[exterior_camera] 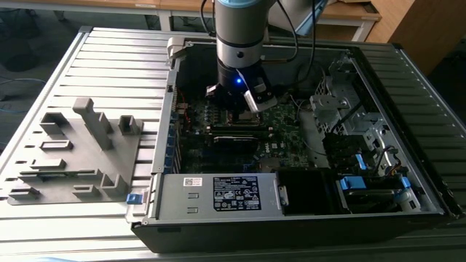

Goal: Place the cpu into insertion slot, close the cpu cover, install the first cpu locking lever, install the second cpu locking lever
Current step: 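Install the second cpu locking lever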

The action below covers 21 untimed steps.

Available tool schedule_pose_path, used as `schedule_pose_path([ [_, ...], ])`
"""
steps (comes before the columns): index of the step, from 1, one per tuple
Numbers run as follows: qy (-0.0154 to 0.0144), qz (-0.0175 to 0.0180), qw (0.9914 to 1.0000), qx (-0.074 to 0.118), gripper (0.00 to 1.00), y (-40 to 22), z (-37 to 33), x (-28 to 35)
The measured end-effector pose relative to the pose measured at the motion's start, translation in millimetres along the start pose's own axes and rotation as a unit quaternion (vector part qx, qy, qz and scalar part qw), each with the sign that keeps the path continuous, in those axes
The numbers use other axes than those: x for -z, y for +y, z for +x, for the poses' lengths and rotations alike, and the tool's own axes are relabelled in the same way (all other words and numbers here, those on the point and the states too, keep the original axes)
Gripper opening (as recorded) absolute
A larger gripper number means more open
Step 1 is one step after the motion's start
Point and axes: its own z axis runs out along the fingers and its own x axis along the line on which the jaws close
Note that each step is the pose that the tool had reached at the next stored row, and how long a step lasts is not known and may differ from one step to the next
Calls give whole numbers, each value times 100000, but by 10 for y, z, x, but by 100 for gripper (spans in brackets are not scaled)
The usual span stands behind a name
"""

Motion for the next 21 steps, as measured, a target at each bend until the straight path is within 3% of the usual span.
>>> schedule_pose_path([
  [21,-5,5,100000,-4,11,-3,32,-21],
])
